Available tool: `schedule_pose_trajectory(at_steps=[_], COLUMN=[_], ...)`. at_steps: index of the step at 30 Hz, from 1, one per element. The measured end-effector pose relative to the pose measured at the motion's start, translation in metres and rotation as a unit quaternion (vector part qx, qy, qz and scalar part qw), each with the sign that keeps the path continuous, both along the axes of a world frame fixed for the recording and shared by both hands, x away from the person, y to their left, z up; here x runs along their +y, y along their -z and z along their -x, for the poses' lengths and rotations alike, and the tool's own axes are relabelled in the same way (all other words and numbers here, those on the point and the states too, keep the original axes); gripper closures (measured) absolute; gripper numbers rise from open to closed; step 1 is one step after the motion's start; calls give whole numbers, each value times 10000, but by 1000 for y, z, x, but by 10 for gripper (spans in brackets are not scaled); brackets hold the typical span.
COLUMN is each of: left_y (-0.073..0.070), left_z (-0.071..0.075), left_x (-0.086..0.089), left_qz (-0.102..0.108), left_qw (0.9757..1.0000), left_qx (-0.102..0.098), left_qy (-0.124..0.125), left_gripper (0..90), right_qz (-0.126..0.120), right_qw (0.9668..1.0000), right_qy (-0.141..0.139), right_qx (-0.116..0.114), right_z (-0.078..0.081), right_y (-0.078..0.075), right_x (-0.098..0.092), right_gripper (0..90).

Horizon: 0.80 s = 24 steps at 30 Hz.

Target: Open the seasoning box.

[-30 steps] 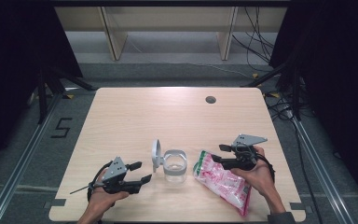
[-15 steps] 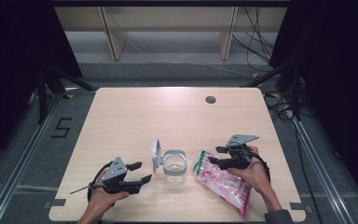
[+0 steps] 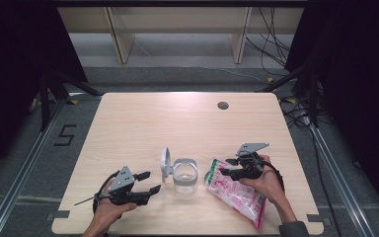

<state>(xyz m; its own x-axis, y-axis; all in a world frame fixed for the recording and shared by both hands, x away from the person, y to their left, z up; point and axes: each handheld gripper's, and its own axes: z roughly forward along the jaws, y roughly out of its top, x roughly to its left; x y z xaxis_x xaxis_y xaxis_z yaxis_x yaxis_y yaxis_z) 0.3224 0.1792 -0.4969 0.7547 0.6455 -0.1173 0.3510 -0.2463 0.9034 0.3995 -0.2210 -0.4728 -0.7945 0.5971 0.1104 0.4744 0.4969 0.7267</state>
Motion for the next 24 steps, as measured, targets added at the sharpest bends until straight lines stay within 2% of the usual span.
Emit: schedule_pose_trajectory(at_steps=[1, 2, 3, 4, 5, 6, 7, 12, 15, 17, 19, 20, 21, 24], left_y=[0, 0, 0, 0, 0, 0, 0, 0, 0, 1, 1, 1, 1, 1], left_z=[0, 0, 0, 0, 0, 0, 1, 0, 1, 1, 1, 1, 1, 1], left_x=[0, 0, 0, 0, 0, 0, 0, 0, 0, 0, -1, -1, -1, 0], left_qz=[-12, 22, 22, 41, 4, 4, 1, -9, 23, -30, -14, -14, 26, -44], left_qw=[10000, 10000, 10000, 10000, 10000, 10000, 10000, 10000, 10000, 10000, 10000, 10000, 10000, 10000], left_qx=[-7, 3, 3, 0, -3, -3, -3, 0, -4, 2, 16, 16, -1, 8], left_qy=[2, -6, -6, -14, 4, 4, 9, 2, 7, -8, -16, -16, 8, -11], left_gripper=[359, 359, 359, 359, 360, 360, 360, 361, 361, 361, 361, 361, 361, 361], right_qz=[12, 11, -13, -13, -40, -40, 33, 102, 145, 81, 15, 15, -1, -91], right_qw=[10000, 10000, 10000, 10000, 9999, 9999, 9999, 9999, 9995, 9992, 9979, 9979, 9967, 9956], right_qy=[-24, 33, 25, 25, -69, -69, -60, 11, 258, 379, 635, 635, 812, 920], right_qx=[-25, 56, 26, 26, 138, 138, 75, -26, -73, -115, -99, -99, -59, -144], right_z=[0, 0, -1, -1, -1, -1, -1, 0, -1, -2, -3, -3, -2, -3], right_y=[0, 0, 1, 1, 1, 1, 1, 0, -2, -2, -3, -3, -4, -4], right_x=[0, 0, -1, -1, -2, -2, -2, -2, -7, -13, -19, -19, -24, -31], right_gripper=[615, 651, 698, 698, 774, 774, 865, 900, 900, 900, 900, 900, 900, 900])
